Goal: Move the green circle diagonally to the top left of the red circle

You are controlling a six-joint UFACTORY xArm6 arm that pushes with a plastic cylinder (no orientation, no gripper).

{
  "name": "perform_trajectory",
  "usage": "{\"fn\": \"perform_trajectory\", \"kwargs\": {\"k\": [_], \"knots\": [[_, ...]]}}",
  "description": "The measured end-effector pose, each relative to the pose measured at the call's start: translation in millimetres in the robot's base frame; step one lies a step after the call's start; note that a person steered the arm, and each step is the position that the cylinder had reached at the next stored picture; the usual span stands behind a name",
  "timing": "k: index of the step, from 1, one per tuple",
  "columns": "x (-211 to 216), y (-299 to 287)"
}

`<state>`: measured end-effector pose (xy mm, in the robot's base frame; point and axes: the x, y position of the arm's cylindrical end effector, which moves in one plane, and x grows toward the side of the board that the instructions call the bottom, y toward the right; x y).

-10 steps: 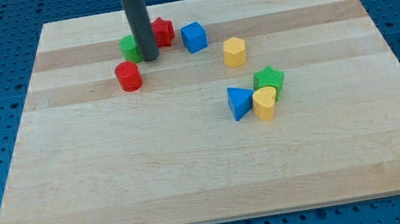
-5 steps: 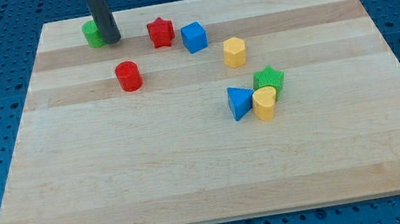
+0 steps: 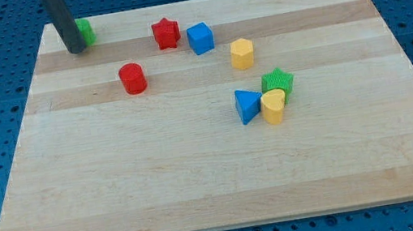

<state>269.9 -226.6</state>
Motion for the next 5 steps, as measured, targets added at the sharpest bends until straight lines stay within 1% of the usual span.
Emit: {"fn": "perform_trajectory", "kwargs": {"k": [3, 5], "knots": [[-15, 0], [-7, 0]]}}
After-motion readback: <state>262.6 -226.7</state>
